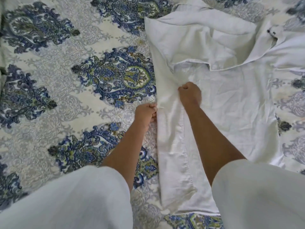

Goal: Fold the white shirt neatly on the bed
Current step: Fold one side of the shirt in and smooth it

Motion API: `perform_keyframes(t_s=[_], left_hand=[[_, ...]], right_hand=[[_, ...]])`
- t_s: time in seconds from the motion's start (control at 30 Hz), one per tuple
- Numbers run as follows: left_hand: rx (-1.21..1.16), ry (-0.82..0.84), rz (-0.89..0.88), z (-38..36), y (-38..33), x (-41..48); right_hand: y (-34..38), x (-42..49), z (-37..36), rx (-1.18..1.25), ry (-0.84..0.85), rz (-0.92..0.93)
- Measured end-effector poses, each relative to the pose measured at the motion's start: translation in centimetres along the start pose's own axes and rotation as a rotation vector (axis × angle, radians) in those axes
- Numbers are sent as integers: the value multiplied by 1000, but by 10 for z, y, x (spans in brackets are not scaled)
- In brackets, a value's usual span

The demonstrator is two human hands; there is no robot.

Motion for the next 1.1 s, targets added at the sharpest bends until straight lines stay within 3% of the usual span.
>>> perform_keyframes(t_s=[0.07,0.23,0.43,0.57,0.77,0.93,1.1], left_hand=[[-73,41,6,2,7,1],[-121,116,-26,1,2,-5],[-8,243,-64,-2,-1,-12],[22,194,-19,-10,5,-25],[-54,115,88,-13,32,-45],[-38,184,172,-21,79,-97],[43,110,325,-27,140,-153]], right_hand=[[-4,9,7,45,-23,-58],[-5,21,4,40,182,-104],[-10,21,9,342,300,-117],[-9,3,17,322,400,-61],[-59,-62,-3,193,465,-213],[-112,-140,-14,300,499,-284],[-154,-197,-34,467,564,-358]])
Point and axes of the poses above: each hand's wrist, its own x-axis towards the middle knuckle, its own z-axis out of the back of the hand, y = z × x, the point moved 3 cm from there along x, towards the middle knuckle, and after that the axes turned 13 degrees about y, right-handed, at the moved point
